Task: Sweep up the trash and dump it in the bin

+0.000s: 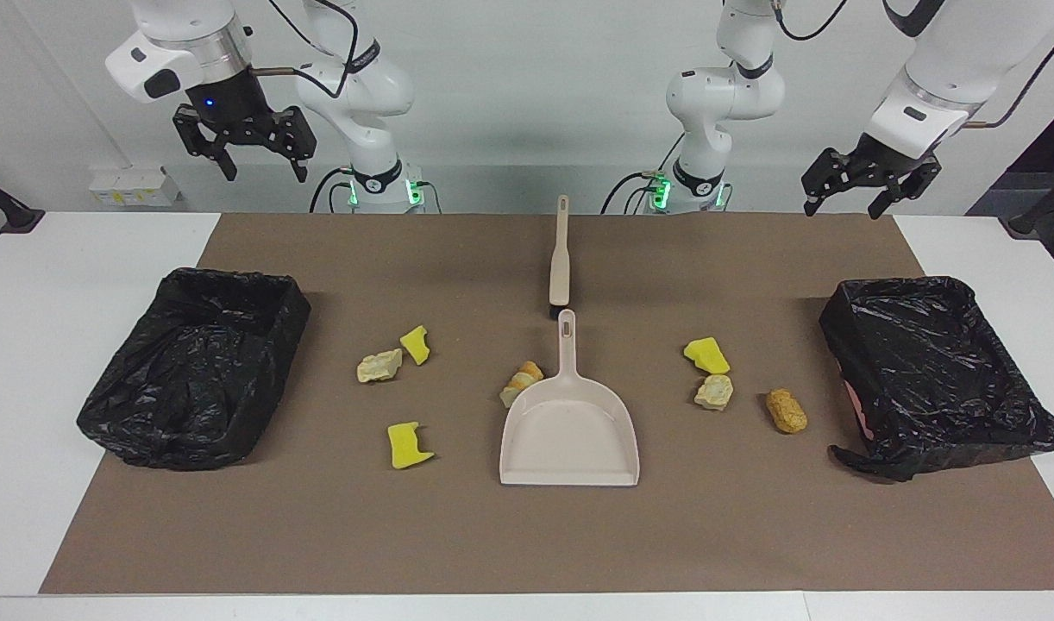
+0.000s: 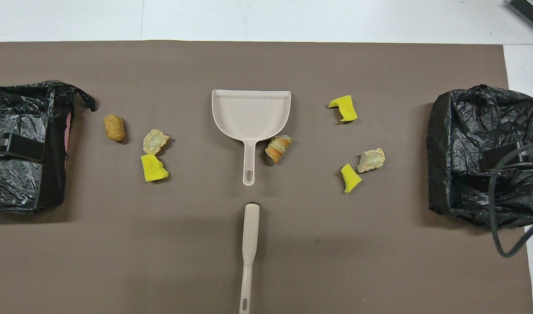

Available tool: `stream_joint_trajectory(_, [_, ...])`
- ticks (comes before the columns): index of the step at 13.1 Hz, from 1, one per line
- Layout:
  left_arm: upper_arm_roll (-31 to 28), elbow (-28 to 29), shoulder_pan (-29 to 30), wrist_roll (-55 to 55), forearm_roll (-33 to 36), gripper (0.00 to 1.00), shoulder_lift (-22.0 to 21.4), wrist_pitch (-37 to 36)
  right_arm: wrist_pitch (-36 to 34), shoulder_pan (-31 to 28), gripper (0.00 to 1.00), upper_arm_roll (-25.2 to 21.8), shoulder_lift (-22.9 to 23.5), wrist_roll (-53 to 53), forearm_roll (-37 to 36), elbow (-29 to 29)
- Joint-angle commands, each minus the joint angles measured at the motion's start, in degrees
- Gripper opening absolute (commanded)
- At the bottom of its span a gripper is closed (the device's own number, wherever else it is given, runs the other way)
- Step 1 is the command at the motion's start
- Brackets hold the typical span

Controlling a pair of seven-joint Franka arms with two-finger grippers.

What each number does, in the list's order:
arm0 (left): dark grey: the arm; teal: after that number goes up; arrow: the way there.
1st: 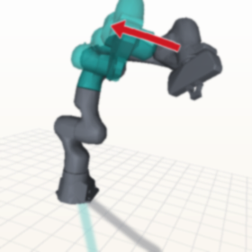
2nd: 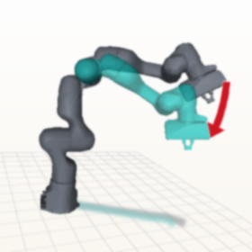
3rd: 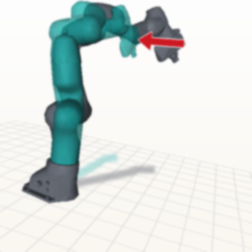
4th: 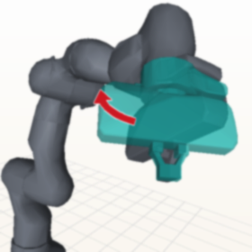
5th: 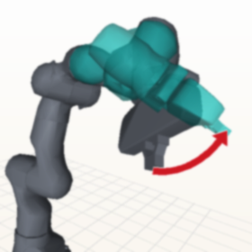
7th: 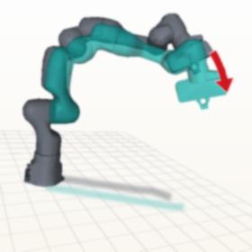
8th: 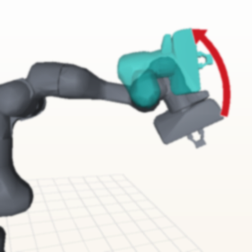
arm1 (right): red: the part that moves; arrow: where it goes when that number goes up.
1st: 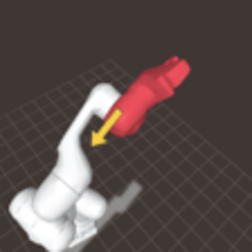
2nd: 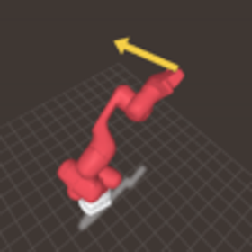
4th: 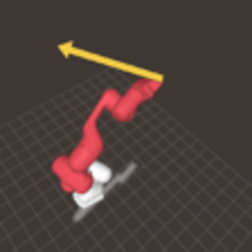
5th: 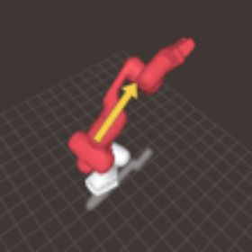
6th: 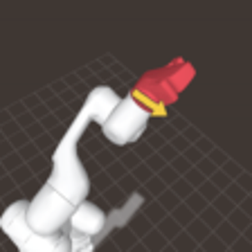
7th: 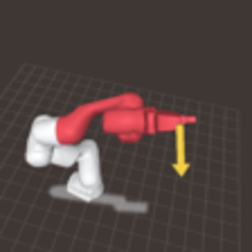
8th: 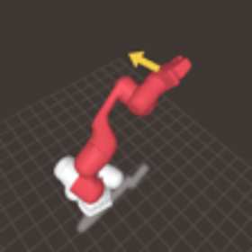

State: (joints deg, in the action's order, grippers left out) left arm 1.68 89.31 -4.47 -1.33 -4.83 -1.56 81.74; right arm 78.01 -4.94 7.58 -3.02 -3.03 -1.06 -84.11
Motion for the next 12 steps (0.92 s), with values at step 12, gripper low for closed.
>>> stream_joint_trajectory(12, [-0.62, 42.32, -28.72, 11.5, -5.8, 1.0, -7.75, 35.11, 26.46, 15.82, 1.0, 0.77, 19.0, -27.52, 7.04, -3.6])
